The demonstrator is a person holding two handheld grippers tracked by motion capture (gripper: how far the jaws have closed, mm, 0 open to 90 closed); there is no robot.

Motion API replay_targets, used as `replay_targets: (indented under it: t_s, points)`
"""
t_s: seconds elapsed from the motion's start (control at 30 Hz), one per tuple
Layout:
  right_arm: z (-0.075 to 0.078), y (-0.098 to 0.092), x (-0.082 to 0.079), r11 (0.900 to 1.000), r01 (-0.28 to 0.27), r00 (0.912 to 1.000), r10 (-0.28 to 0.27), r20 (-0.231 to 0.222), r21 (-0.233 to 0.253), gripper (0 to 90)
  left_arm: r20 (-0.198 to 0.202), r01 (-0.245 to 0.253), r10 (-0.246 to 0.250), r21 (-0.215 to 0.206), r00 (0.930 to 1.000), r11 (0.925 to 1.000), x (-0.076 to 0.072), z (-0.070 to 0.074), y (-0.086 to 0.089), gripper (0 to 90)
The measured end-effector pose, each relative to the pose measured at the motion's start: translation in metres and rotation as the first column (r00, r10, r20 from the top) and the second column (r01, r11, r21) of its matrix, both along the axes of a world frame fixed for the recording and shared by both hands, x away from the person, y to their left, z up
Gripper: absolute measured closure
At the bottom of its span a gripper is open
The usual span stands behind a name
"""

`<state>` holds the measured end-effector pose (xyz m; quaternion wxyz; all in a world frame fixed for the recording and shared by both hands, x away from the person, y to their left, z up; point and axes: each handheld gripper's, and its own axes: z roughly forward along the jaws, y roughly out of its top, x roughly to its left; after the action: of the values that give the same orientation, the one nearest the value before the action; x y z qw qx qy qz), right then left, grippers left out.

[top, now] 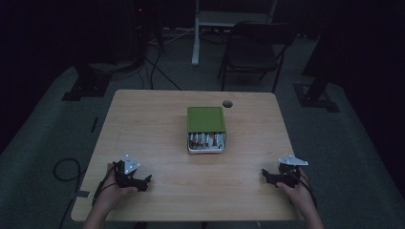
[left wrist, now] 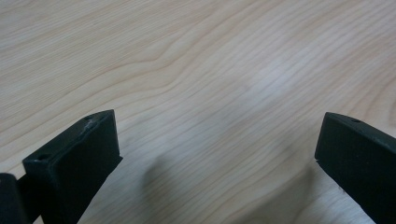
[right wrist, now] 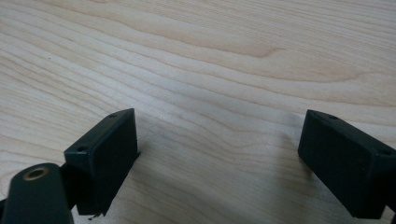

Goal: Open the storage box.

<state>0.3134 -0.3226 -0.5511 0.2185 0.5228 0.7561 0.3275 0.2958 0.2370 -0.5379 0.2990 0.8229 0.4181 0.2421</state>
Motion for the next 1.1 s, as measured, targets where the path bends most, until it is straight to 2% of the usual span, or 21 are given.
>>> replay_targets:
  t_s: [0.1,0.23,0.53,0.8,1.1]
  points:
    - [0.0,0.0,0.0,1.0,-0.001,1.0,0.001,0.0,0.0,11.6,0.001,0.011,-0.011,0.007,0.9999,0.9999,0.002,0.0,-0.006,0.4]
    - [0.0,0.0,0.0,1.0,-0.001,1.0,0.001,0.0,0.0,11.5,0.022,0.026,-0.026,0.016,0.9994,0.9996,0.004,0.003,-0.014,0.4]
    - [0.0,0.0,0.0,1.0,0.0,1.0,0.0,0.0,0.0,11.5,0.049,0.101,-0.103,0.04,0.9935,0.9941,0.01,0.007,-0.041,0.4]
    - [0.0,0.0,0.0,1.0,-0.001,1.0,0.001,0.0,0.0,11.5,0.065,0.163,-0.168,0.07,0.9837,0.9841,0.012,0.005,-0.065,0.4]
    - [0.0,0.0,0.0,1.0,-0.001,1.0,0.001,0.0,-0.001,11.5,0.095,0.222,-0.232,0.108,0.9681,0.9691,0.012,0.004,-0.084,0.4]
